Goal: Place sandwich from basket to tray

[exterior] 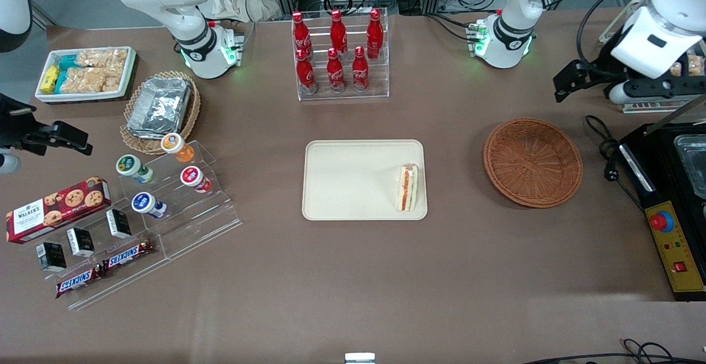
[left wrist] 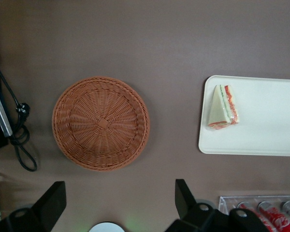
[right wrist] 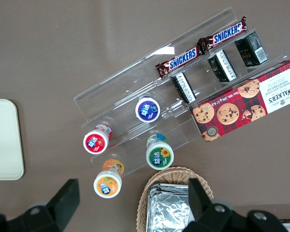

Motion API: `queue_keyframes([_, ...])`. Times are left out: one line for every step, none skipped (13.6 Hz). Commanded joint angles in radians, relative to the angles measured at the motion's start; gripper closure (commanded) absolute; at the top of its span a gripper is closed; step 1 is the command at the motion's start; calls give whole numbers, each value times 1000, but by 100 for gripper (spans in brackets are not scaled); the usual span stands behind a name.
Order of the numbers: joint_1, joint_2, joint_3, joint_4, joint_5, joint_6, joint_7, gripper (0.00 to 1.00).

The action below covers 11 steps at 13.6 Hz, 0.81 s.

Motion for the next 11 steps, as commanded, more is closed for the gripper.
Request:
queue_keyframes([-1,-25,18,-15,1,11,40,0])
queue_keyframes([2,-13,27,8,1,8,38,0])
queue_keyframes([3,9,27,34,3,4,37,0])
queue_keyframes([3,25,27,53,3,4,49,0])
queue_keyframes([5,38,27,73,3,4,69,0])
queue_keyframes([13,49,27,85,3,2,96,0])
queue_keyframes([16,49,26,87,3,4,102,0])
queue_keyframes([17,50,26,84,3,2,104,0])
queue_keyframes([17,52,26,85,3,4,104,0])
queue_keyframes([17,53,26,84,3,2,103,0])
queue_keyframes([17,55,26,82,3,2,99,0])
